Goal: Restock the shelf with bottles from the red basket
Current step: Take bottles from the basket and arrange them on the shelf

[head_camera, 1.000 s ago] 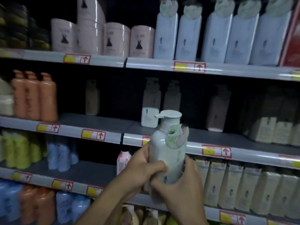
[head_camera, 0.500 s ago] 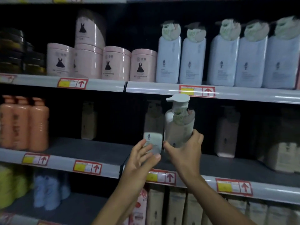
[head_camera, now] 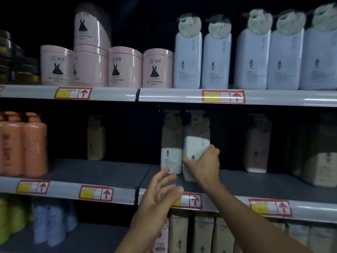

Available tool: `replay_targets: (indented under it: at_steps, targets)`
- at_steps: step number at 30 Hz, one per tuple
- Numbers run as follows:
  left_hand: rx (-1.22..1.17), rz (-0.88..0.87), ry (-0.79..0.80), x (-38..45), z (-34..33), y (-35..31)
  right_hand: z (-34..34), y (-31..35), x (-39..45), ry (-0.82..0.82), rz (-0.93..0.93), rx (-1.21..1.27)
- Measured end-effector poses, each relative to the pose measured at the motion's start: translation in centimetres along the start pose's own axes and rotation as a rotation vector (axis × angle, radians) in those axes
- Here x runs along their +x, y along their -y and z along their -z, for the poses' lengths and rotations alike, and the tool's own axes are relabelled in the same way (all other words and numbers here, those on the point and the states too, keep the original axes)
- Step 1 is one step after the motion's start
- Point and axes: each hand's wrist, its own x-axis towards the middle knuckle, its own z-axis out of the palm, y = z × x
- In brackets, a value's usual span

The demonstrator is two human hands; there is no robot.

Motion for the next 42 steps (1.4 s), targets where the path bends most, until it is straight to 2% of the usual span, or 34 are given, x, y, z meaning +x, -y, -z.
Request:
replay_targets:
  at_steps: [6, 8, 10, 12, 16, 22, 28, 36, 42]
  targets:
    - [0.074, -0.002, 0.005, -1.2, 0.3, -0.2, 0.9, 0.0, -1.2, -0.014, -0.001, -0.035]
    - [0.102, -0.024, 0.001, -1.3, 0.3, -0.5, 1.6, -0.5, -3.0, -0.084, 0.14, -0.109]
    - [0.104, -0.026, 0.003, -1.4, -0.1, -0.9, 1.8, -1.1, -4.8, -0.074, 0.353, -0.249]
    - [0.088, -0.012, -0.002, -1.2, -0.9, -1.1, 1.7, -1.2, -5.5, 0.054, 0.461, -0.373]
    - [0.061, -0.017, 0.036, -1.5, -1.8, -1.0, 0.7, -0.6, -5.5, 0.361, 0.516, -0.597]
    - [0.072, -0.024, 0.021, -1.8, -1.0, -1.2, 0.5, -1.5, -5.2, 0.501, 0.429, -0.509]
    - [0.141, -0.011, 0.019, -2.7, 0.0, -1.0, 0.2, -2.7, -4.2, 0.46, 0.417, -0.452]
    - [0.157, -0.008, 0.025, -3.4, 1.5, -1.1, 0.7, -2.9, -4.6, 0.385, 0.211, -0.465]
    - [0.15, -0.008, 0.021, -3.3, 0.9, -1.2, 0.9, -2.7, -4.4, 0.467, 0.14, -0.495]
